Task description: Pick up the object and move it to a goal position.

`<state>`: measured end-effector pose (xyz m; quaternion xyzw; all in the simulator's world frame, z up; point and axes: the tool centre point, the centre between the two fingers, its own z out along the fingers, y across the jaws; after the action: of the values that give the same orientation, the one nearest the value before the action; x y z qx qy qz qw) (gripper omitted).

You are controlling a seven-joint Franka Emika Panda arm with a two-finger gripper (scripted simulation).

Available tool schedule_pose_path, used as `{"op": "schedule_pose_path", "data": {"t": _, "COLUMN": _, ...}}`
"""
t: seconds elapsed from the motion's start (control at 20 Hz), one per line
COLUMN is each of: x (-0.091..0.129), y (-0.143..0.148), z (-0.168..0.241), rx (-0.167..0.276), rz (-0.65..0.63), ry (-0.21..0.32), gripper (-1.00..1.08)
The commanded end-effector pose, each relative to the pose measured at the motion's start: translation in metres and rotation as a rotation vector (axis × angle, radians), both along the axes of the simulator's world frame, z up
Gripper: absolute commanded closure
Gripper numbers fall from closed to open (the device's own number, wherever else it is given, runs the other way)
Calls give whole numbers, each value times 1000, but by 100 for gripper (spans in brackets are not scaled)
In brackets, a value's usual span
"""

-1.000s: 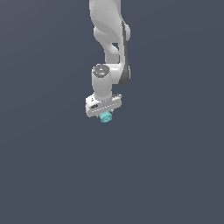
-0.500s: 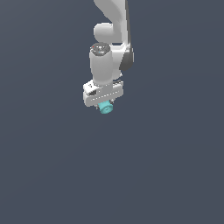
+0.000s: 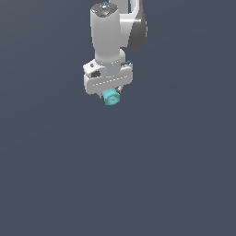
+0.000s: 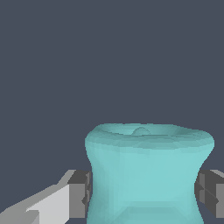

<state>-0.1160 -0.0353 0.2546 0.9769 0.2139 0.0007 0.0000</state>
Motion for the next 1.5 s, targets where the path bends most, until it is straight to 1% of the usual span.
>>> {"op": "schedule_pose_path", "data": {"t": 0.0, "x": -2, "y": 1, "z": 25, "rx": 0, "rz": 0, "ry": 1, "gripper": 108}}
{"op": "schedule_pose_path", "data": {"t": 0.85, "x": -6, "y": 7, "z": 191, "rx": 0, "rz": 0, "ry": 1, "gripper": 108}}
{"op": "schedule_pose_path", "data": {"t": 1.15, "x": -5, "y": 8, "z": 229, "rx": 0, "rz": 0, "ry": 1, "gripper": 108}}
{"op": "schedule_pose_path", "data": {"t": 1.45, "x": -4, "y": 9, "z": 249, "rx": 0, "rz": 0, "ry": 1, "gripper": 108}}
